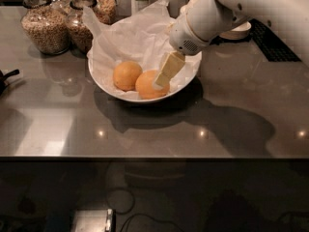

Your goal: Pick orange from white bowl

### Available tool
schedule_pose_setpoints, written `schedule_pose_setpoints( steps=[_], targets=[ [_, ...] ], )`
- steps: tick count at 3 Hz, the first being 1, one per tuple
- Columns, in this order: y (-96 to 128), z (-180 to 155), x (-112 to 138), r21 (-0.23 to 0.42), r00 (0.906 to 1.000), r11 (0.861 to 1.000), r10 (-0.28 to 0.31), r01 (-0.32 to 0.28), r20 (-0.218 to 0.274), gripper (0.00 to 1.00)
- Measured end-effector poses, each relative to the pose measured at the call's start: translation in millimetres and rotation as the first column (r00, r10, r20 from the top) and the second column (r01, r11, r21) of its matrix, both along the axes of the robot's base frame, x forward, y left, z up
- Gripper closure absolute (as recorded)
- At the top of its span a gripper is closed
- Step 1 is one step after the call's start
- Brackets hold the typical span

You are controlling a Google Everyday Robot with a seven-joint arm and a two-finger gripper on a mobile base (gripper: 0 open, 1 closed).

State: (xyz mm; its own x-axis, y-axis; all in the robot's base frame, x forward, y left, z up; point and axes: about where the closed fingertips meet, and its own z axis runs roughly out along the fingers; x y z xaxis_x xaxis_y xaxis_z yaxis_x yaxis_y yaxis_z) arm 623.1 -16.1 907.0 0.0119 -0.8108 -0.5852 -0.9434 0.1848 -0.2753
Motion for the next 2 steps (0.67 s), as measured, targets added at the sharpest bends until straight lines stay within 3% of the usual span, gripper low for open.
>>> schedule_pose_setpoints(
  steps=[1,2],
  targets=[
    [0.0,0.0,0.0,0.000,1.0000,1.000,0.000,0.000,0.000,0.00],
    [0.1,-0.1,0.0,0.000,1.0000,1.000,0.000,0.000,0.000,0.14]
  ],
)
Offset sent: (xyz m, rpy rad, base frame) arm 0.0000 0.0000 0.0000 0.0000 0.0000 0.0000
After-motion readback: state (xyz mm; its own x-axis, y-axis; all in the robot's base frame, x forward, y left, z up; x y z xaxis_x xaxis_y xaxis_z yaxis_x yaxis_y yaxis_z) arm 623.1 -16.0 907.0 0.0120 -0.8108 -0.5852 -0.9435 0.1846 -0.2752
